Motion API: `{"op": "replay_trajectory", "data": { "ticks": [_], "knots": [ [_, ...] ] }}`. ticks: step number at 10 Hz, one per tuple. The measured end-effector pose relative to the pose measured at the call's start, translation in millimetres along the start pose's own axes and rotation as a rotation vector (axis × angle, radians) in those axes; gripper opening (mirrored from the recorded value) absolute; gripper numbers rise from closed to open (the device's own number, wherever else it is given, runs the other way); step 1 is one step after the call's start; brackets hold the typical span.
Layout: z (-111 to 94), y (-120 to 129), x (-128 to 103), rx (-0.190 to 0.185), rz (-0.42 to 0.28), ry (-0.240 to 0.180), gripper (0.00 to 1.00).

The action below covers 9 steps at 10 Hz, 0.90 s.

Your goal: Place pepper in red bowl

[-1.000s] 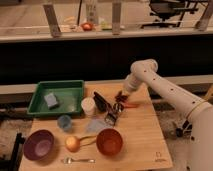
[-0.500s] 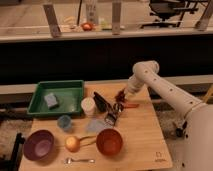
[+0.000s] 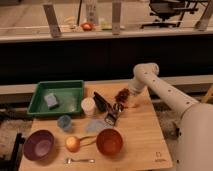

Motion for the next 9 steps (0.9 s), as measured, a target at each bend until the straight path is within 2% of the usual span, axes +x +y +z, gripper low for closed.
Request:
{"op": "replay_trajectory", "data": {
  "ticks": [4, 9],
  "knots": [
    [11.3, 13.1, 11.3, -0.006, 0.025, 0.0, 0.8],
    [39.8, 16.5, 8.9, -0.053, 0.046, -0.028, 0.8]
  ]
}}
